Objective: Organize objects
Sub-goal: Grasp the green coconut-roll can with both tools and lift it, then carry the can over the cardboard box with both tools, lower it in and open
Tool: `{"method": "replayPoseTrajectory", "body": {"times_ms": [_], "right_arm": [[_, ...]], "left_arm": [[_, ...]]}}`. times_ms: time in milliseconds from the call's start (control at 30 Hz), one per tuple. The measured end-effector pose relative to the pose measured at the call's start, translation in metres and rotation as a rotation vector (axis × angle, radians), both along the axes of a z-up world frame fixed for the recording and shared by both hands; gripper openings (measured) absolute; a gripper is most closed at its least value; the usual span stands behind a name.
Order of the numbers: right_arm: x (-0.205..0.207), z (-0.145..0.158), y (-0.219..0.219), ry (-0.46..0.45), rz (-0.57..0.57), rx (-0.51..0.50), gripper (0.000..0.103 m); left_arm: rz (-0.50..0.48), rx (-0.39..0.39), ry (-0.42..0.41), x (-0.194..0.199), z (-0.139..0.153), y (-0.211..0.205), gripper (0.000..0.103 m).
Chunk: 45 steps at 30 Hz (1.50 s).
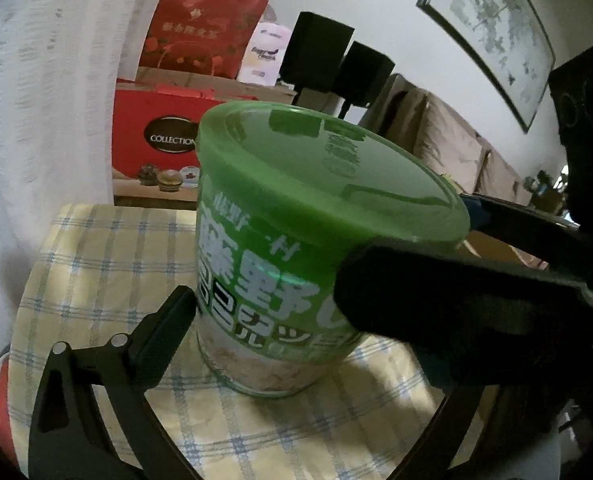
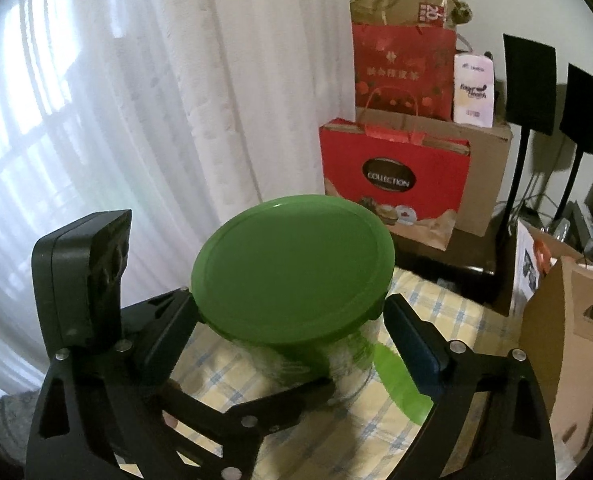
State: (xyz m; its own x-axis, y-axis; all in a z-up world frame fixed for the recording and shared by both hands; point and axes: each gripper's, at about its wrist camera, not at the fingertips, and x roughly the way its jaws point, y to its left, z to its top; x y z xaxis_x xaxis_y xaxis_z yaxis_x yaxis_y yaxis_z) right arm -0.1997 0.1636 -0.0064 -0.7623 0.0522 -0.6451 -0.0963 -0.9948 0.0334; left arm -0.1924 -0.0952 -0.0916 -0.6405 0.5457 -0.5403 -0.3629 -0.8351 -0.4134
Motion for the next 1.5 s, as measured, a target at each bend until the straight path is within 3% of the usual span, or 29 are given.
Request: {"method": "replayPoseTrajectory", "body": {"times_ms": [167,433,567,767,1200,1500], "right_arm": [[0.007,0.025,-0.002,0.036,-0.001,-0.021,0.085],[0.023,0.036,0.000,-0.011,-0.027,0.001,0.085],[0.036,0.041,0.011,0.004,-0.053,-0.039,0.085],[0.057,0.055,0.029,0.021,-0.086,-0.089,0.085],[0.122,0.096,0.080,0.086,-0.202,-0.163,0.085],[0.172,0.110,0.123,0.114,-0.310,-0.205,0.086]], "left_arm": [[-0.025,-0.006,-0.011,0.004,0.006,0.010,0.096],[-0.029,0.111,-0.007,0.009,0.029,0.010,0.096],[-0.039,0.076,0.033,0.016,0.045,0.019,0.095],[-0.059,0.096,0.051,0.020,0.067,0.032,0.094],[-0.156,0.045,0.119,0.027,0.117,0.109,0.094],[-0.239,0.023,0.130,0.027,0.131,0.174,0.094]]}}
